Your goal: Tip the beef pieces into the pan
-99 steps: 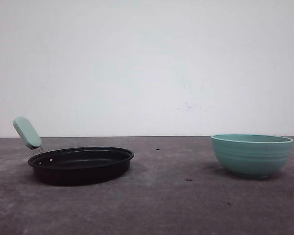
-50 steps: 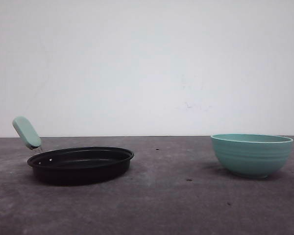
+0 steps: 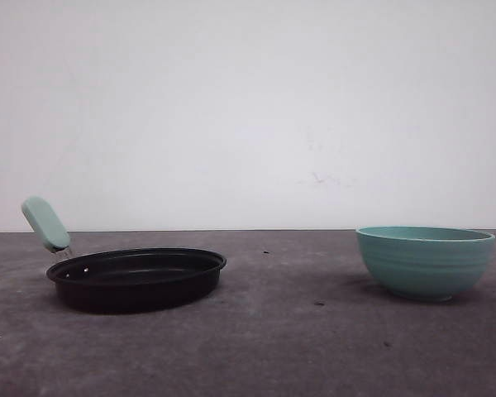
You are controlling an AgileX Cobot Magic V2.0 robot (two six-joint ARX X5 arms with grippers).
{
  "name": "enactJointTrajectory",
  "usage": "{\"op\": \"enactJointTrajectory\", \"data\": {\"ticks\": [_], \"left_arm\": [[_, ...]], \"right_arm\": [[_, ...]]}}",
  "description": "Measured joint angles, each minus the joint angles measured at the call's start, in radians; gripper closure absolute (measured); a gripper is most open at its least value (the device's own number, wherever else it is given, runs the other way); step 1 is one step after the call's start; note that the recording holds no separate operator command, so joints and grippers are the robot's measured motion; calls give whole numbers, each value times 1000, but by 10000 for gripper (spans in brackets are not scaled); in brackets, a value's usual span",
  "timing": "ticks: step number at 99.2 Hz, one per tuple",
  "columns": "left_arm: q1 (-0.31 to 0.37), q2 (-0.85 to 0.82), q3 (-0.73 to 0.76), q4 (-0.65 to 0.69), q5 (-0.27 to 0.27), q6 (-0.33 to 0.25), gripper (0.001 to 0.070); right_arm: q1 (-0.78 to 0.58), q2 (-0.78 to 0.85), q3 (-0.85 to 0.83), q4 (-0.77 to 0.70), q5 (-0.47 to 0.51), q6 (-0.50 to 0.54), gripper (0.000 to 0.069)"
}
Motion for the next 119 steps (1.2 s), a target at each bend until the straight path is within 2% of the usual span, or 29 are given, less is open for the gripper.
{"op": "enactJointTrajectory", "data": {"ticks": [13, 23, 28, 33, 51, 52, 53, 71, 84, 96, 111, 119], "left_arm": [[-18, 15, 52, -14, 1, 13, 690], [-20, 8, 55, -20, 1, 24, 688], [-20, 5, 55, -29, 1, 37, 657], [-20, 5, 55, -35, 0, 43, 544], [-20, 14, 55, -36, -6, 58, 10], [-20, 16, 55, -35, -6, 68, 13], [-20, 16, 55, -36, -9, 63, 13], [-26, 40, 48, -28, -9, 63, 13], [-35, 75, -48, 18, -9, 34, 13], [-35, 140, -214, 111, -6, -19, 13], [-35, 243, -439, 227, 2, -121, 13], [-35, 307, -508, 304, 2, -156, 13]], "right_arm": [[0, 95, 158, -41, -2, -53, 684], [0, 122, 198, -40, -19, -71, 684], [0, 128, 198, -42, -23, -77, 664], [0, 134, 198, -42, -26, -79, 576], [1, 164, 198, -44, -21, -79, 37], [1, 165, 198, -45, -21, -80, 7], [1, 166, 198, -46, -21, -75, 5], [1, 183, 198, -91, -13, -84, 6], [1, 191, 198, -174, 11, -113, 6], [1, 194, 198, -262, 35, -131, 6], [1, 191, 197, -316, 36, -140, 6], [1, 180, 197, -334, 36, -143, 6]]}}
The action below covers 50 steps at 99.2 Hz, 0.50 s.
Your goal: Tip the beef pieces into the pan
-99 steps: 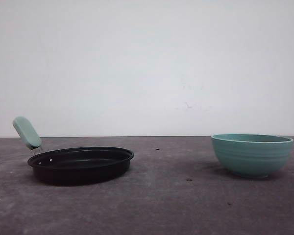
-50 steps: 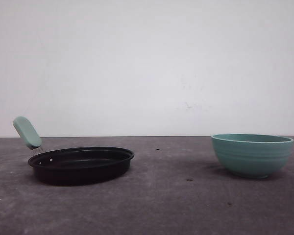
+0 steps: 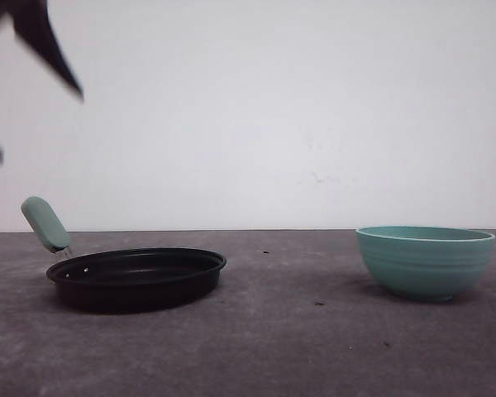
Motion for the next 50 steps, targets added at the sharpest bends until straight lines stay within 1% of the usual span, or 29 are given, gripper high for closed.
{"op": "enactJointTrajectory", "data": {"ticks": [9, 14, 22, 27, 41, 45, 50], "left_arm": [[0, 98, -25, 71, 2, -19, 14], [0, 158, -25, 121, 24, -24, 23], [0, 243, -25, 219, 84, -39, 81], [0, 291, -25, 278, 105, -57, 111], [0, 405, -25, 398, 116, -122, 165], [0, 429, -25, 418, 117, -130, 212], [0, 452, -25, 433, 117, -141, 313]], "right_arm": [[0, -21, 0, -14, 0, -3, 6], [0, -30, 0, -29, 0, -3, 6], [1, -49, 0, -56, 0, -4, 6], [1, -57, 0, -77, 0, -4, 6], [1, -66, 0, -143, 0, -6, 6], [1, -68, 0, -161, 0, -6, 6], [1, -71, 0, -182, 0, -7, 6]]}}
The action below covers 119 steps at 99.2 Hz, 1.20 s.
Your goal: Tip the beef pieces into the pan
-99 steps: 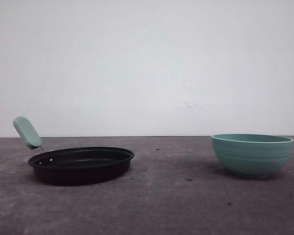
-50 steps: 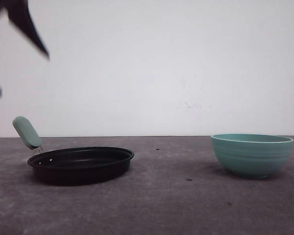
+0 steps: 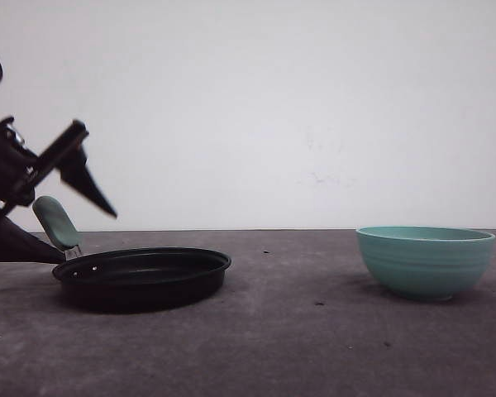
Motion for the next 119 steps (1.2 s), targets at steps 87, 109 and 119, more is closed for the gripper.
{"op": "enactJointTrajectory", "data": {"ticks": [87, 109, 119], "left_arm": [[-198, -527, 0, -317, -23, 54, 650], [-246, -617, 0, -362, -23, 53, 650], [-264, -632, 0, -384, -23, 53, 650]], "right_arm": [[4, 479, -360, 279, -107, -47, 332], [6, 674, -360, 352, -107, -47, 434], [6, 717, -360, 374, -107, -46, 438]]}}
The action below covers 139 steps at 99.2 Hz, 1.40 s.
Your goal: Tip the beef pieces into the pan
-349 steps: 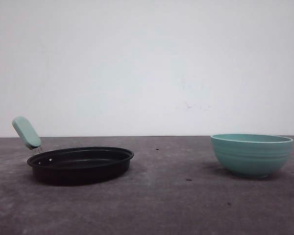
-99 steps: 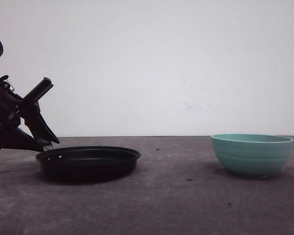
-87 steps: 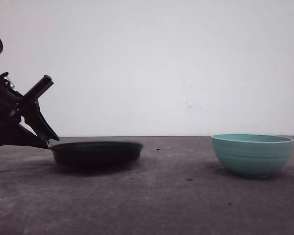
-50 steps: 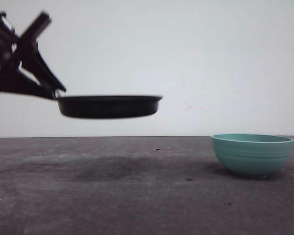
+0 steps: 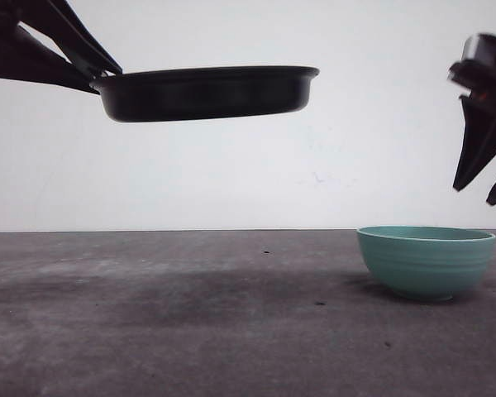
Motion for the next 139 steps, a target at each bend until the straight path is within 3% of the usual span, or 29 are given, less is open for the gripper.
{"op": "enactJointTrajectory", "data": {"ticks": [19, 45, 66, 86, 103, 118, 139], "left_arm": [[-30, -1, 0, -24, 0, 0, 650], [-51, -1, 0, -37, -1, 0, 650], [-57, -1, 0, -70, -1, 0, 650], [-58, -1, 0, -90, -1, 0, 650], [-62, -1, 0, -130, -3, 0, 650], [-83, 3, 0, -134, -4, -5, 650], [-120, 40, 0, -135, -5, -20, 650]], "right_arm": [[0, 84, 0, 11, 0, 6, 443], [0, 151, 0, 71, 0, 40, 503], [0, 189, 0, 79, 1, 70, 657], [0, 185, 0, 79, -30, 74, 677], [20, 50, 2, 80, -50, 77, 677], [116, -131, 41, 115, -34, 78, 677], [332, -311, 76, 192, 79, 116, 678]]}}
